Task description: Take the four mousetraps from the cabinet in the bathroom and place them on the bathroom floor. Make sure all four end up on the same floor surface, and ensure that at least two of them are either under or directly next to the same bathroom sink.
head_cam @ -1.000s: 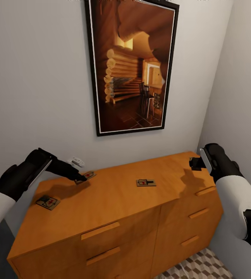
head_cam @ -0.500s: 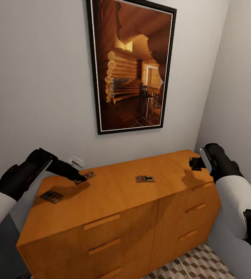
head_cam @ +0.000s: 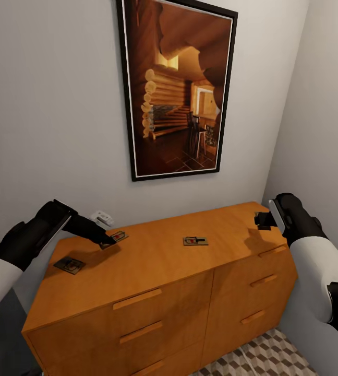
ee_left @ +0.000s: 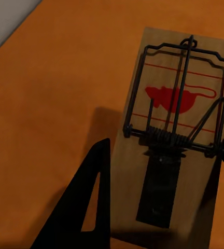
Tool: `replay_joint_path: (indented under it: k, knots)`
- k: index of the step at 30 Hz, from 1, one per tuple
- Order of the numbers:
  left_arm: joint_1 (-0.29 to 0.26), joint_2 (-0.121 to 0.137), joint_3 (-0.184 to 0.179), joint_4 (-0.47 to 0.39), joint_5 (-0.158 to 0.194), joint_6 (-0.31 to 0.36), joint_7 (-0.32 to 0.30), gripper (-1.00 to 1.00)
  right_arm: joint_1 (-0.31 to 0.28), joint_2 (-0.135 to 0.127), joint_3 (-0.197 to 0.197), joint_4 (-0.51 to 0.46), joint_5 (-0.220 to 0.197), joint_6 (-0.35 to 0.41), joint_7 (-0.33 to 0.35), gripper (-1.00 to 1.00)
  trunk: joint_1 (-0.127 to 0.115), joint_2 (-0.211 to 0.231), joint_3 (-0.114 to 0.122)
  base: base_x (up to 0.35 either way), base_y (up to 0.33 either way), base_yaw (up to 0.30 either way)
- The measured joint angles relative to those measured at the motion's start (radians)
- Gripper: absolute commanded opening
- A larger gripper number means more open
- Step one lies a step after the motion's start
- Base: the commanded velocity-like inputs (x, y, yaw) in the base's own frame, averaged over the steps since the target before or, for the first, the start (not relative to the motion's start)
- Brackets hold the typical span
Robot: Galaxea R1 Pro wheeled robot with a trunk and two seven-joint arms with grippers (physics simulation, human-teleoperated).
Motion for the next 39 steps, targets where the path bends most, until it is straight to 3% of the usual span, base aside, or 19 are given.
replay_joint_path:
  k: [16,18,20,21,22,23,24,26,30,32,36,39]
  knots:
    - [0.000,-0.001,0.001,0.005,0.000,-0.001,0.002,-1.00,0.000,0.001,0.001,0.000,0.000,0.000,0.001,-1.00,0.000,0.000,0.000,0.000,0.000,0.000]
    - [0.000,-0.003,0.013,0.005,-0.001,-0.001,0.005,-1.00,0.000,0.002,0.001,0.000,0.000,0.000,0.000,-1.00,0.000,0.000,0.000,0.000,0.000,0.000]
    - [0.000,-0.006,0.048,0.002,-0.001,0.002,0.004,-1.00,0.000,0.002,0.001,0.000,0.001,0.000,0.001,-1.00,0.000,0.000,0.000,0.000,0.000,0.000]
    - [0.000,-0.020,0.073,-0.007,-0.005,0.005,0.008,-1.00,0.000,0.004,0.001,0.000,0.000,0.000,0.001,-1.00,0.000,0.000,0.000,0.000,0.000,0.000]
    - [0.000,-0.126,0.201,-0.036,-0.105,0.006,0.060,-1.00,0.000,0.015,0.002,-0.003,-0.004,0.000,0.002,-1.00,0.000,0.000,0.000,0.000,0.000,0.000]
    - [0.000,-0.203,0.252,-0.040,-0.130,0.018,0.070,-1.00,0.000,0.017,0.003,-0.005,0.001,0.000,0.001,-1.00,0.000,0.000,0.000,0.000,0.000,0.000]
    - [0.000,-0.227,0.284,-0.041,-0.183,0.014,0.074,-1.00,0.000,0.019,0.004,-0.005,0.000,0.000,0.001,-1.00,0.000,0.000,0.000,0.000,0.000,0.000]
    - [0.000,-0.262,0.313,-0.044,-0.230,0.015,0.076,-1.00,0.000,0.022,0.004,-0.006,0.001,0.000,0.001,-1.00,0.000,0.000,0.000,0.000,0.000,0.000]
    - [0.000,-0.392,0.425,-0.075,-0.446,0.020,0.080,-1.00,0.000,0.038,0.004,-0.007,0.001,0.000,0.001,-1.00,0.000,0.000,0.000,0.000,0.000,0.000]
    - [0.000,-0.433,0.458,-0.084,-0.523,0.020,0.080,-1.00,0.000,0.040,0.004,-0.008,0.001,0.000,0.001,-1.00,0.000,0.000,0.000,0.000,0.000,0.000]
    - [0.000,-0.489,0.503,-0.092,-0.654,0.020,0.081,-1.00,0.000,0.043,0.004,-0.007,0.002,0.000,0.001,-1.00,0.000,0.000,0.000,-0.045,-0.034,0.000]
    - [0.000,-0.501,0.513,-0.094,-0.687,0.020,0.081,-1.00,0.000,0.044,0.004,-0.006,0.002,0.000,0.001,-1.00,0.000,0.000,0.000,-0.197,-0.146,0.000]
